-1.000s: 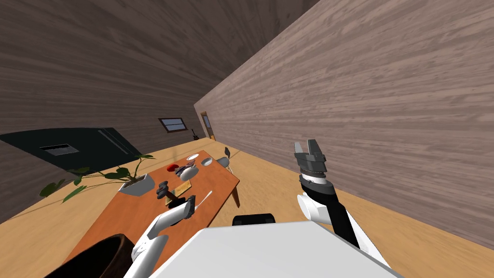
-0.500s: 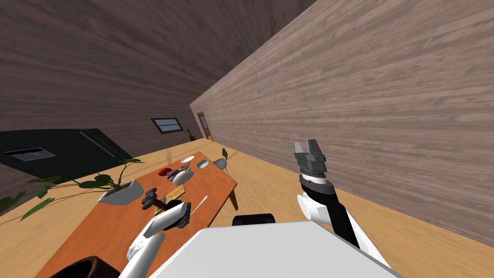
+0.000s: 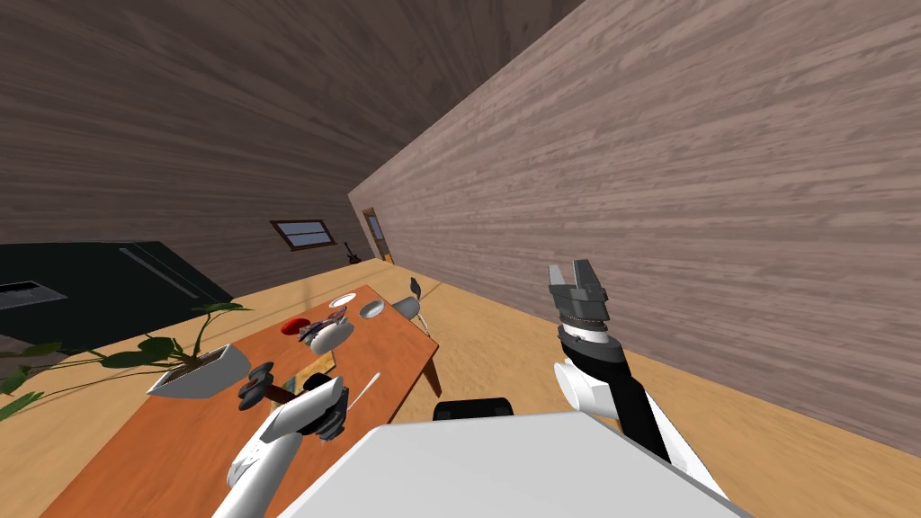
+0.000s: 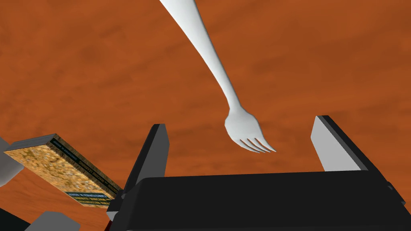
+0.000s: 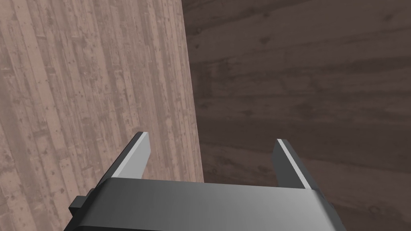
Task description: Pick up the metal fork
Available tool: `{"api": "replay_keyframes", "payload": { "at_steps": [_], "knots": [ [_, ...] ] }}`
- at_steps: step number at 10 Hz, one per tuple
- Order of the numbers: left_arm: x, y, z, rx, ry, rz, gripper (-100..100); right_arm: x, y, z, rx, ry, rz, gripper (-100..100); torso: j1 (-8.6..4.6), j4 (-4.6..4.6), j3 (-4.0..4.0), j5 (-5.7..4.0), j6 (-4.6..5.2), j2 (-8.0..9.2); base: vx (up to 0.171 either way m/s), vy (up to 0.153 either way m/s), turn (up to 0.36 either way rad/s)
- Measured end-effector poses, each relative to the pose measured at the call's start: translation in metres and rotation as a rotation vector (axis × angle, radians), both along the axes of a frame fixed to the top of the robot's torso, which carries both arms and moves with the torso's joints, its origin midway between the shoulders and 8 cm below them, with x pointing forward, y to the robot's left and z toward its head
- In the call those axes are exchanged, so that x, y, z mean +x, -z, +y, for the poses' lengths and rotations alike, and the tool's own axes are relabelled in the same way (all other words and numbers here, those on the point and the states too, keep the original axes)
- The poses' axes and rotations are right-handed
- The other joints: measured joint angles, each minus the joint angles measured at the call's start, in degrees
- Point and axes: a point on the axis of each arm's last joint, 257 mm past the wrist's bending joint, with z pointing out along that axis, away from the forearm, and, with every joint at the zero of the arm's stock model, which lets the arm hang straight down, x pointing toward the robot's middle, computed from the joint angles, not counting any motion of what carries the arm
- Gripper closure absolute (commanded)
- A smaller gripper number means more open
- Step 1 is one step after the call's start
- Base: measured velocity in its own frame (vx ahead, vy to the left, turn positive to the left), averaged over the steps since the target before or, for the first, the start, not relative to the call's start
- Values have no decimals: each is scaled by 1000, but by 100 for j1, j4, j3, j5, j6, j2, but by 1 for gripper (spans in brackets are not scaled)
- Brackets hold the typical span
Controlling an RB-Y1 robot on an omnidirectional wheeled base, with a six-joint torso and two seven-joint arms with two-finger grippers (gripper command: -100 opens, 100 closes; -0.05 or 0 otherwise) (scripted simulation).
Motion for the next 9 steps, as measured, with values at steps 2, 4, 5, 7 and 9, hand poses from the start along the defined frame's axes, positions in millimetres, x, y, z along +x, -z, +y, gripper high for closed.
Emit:
{"api": "replay_keyframes", "payload": {
  "at_steps": [2, 4, 5, 7, 9],
  "knots": [
    [-7, 1, 3, -10, -15, 23, 0, 0, 0, 0, 0, 0, 0, 0, 4, 1, 4, 1, -1, 7, 9, -4, -5],
    [-7, 6, -1, -12, -15, 25, -100, 0, 0, 0, 0, 0, 0, 0, 18, 3, 8, 4, -1, 14, 3, 42, -7],
    [-7, 11, -3, -12, -17, 25, -100, 0, 0, 0, 0, 0, 0, 0, 26, 3, 9, 6, -1, 16, 7, 61, -5],
    [-5, 23, -10, -12, -17, 25, -100, 0, 0, 0, 0, 0, 0, 0, 32, 3, 7, 7, -1, 13, 8, 43, -6],
    [-5, 23, -10, -11, -17, 23, 100, 0, 0, 0, 0, 0, 0, 0, 13, 3, 9, 3, -1, 16, 0, 3, 7]
  ]
}}
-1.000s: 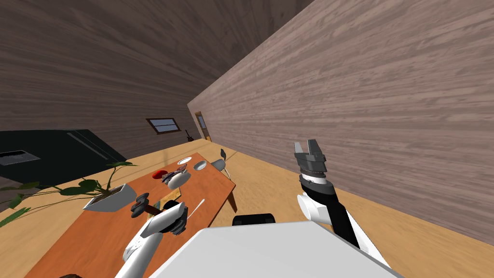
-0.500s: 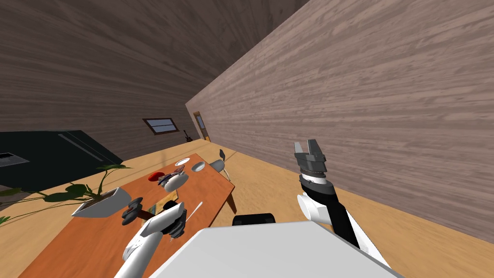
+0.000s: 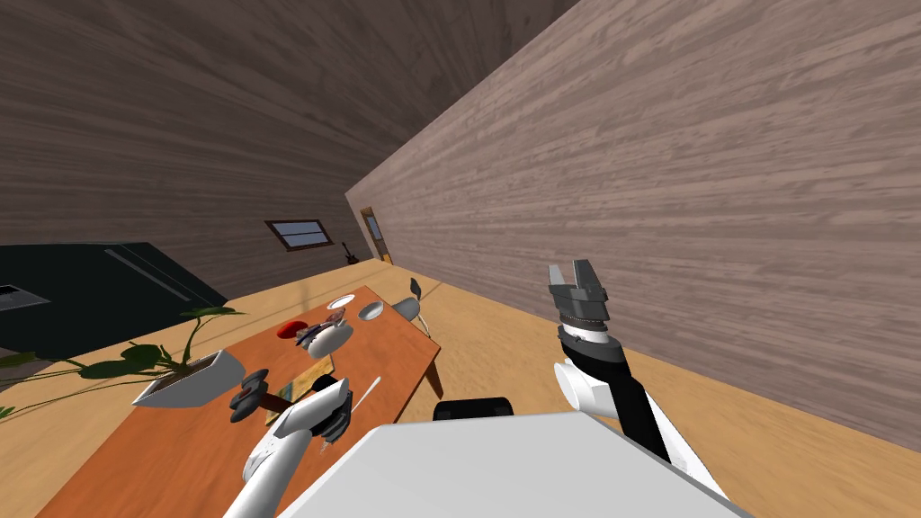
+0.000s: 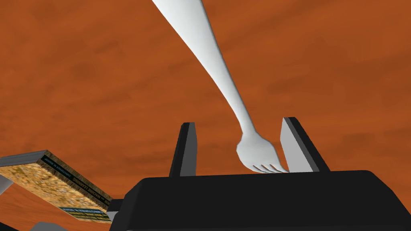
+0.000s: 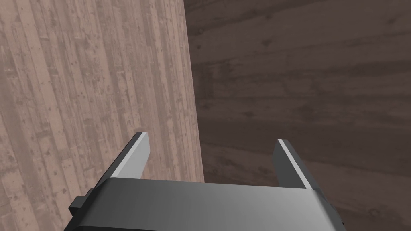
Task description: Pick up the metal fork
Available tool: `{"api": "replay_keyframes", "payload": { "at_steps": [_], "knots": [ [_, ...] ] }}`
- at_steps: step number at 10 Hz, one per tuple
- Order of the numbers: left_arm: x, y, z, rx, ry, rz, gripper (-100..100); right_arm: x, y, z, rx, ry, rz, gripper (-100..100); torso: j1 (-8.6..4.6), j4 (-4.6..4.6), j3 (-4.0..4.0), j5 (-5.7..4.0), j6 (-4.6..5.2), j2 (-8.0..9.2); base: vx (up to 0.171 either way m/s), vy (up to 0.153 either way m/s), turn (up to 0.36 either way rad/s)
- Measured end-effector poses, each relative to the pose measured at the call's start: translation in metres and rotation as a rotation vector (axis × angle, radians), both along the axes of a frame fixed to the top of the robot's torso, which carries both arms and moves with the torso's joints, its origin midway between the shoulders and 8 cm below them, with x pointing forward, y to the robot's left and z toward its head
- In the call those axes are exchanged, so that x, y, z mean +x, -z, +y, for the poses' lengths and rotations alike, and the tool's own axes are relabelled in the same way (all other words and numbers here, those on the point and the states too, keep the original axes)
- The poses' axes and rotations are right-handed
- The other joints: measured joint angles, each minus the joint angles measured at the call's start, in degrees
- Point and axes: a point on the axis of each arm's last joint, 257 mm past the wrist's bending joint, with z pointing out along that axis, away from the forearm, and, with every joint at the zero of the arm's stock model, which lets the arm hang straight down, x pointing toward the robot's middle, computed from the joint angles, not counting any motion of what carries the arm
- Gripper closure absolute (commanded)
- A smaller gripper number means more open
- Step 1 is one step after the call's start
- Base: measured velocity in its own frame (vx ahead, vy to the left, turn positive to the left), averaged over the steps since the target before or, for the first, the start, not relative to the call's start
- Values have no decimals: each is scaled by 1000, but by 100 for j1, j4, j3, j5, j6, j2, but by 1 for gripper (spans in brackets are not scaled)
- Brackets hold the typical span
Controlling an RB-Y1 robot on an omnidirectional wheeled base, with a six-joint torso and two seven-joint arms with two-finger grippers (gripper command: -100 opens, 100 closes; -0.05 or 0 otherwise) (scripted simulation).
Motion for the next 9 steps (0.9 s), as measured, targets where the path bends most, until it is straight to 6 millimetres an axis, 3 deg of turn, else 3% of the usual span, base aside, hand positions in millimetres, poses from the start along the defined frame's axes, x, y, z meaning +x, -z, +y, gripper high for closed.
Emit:
{"api": "replay_keyframes", "payload": {
  "at_steps": [3, 4, 5, 8, 9],
  "knots": [
    [-1, 0, 0, -2, -4, 0, 100, 0, 0, 0, 0, 0, 0, 0, -3, -1, -1, 0, 7, 0, 0, 0, 0],
    [0, 0, 0, -1, -4, -1, 0, 0, 0, 0, 0, 0, 0, 0, -3, -1, -1, 0, 7, 0, 0, 0, 0],
    [0, 0, 0, -1, -4, -1, 100, 0, 0, 0, 0, 0, 0, 0, -3, -2, -1, 1, 7, 1, -11, -36, -4],
    [-1, -16, 10, 3, 0, -2, 100, 0, 0, 0, 0, 0, 0, 0, -38, 0, 3, -7, 9, 5, -4, -60, 10],
    [-1, -17, 10, 1, 0, 0, 0, 0, 0, 0, 0, 0, 0, 0, -26, 0, 2, -6, 9, 4, 0, -8, 0]
  ]
}}
